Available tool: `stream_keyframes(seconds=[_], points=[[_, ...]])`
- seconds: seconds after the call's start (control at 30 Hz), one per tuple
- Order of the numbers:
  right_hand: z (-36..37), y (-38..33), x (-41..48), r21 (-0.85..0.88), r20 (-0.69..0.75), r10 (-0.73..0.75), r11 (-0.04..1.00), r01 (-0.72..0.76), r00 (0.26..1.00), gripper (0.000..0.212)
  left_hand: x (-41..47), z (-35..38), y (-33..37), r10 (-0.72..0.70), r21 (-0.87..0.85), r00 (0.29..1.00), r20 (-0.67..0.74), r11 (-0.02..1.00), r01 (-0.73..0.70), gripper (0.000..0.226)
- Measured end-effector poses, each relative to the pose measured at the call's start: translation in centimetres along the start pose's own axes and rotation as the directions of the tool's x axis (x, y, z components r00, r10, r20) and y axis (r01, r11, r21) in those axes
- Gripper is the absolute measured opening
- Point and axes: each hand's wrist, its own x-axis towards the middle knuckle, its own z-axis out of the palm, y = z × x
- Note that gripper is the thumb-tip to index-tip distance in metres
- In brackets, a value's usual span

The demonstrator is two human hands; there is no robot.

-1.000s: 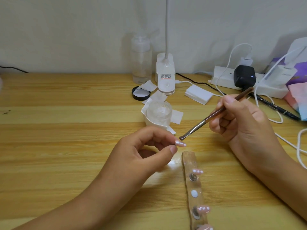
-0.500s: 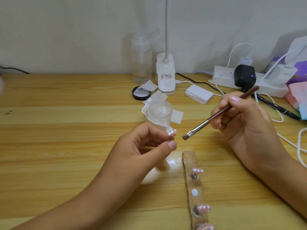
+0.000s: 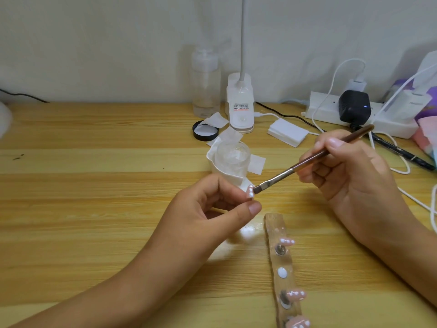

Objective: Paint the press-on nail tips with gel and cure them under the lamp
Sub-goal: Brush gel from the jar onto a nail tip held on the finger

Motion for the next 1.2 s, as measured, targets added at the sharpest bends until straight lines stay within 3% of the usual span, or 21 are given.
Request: stream_keyframes(seconds=[0.17,0.37,0.9,1.07,1.2], points=[[-0.06,0.29,-0.01,-0.041,-0.057,-0.012,0.999,0.01,0.998,0.014,-0.1,-0.02,0.18,-0.002,0.016,1.0,0.016,1.0,0.002,0.015],[-0.48,0.27,0.25,0.032,-0.103,0.011,0.999,-0.008,0.995,0.022,-0.22,-0.07,0.43,0.002,0.035,0.999,0.032,0.999,-0.003,0.01],[-0.12,0.0,0.0,0.008,-0.001,0.006,1.0,-0.006,1.0,0.028,-0.22,-0.18,0.17,0.013,0.054,0.999,0.047,0.998,-0.016,0.014],[-0.28,0.18,0.03,-0.051,-0.065,0.006,0.999,-0.01,0.998,0.027,-0.24,-0.14,0.12,0.005,0.055,0.999,0.041,0.998,-0.007,0.016],[-0.39,0.07,0.17,-0.023,-0.12,0.012,1.0,-0.015,0.993,0.034,-0.25,-0.11,0.15,0.003,0.06,0.999,0.036,0.998,-0.005,0.004]])
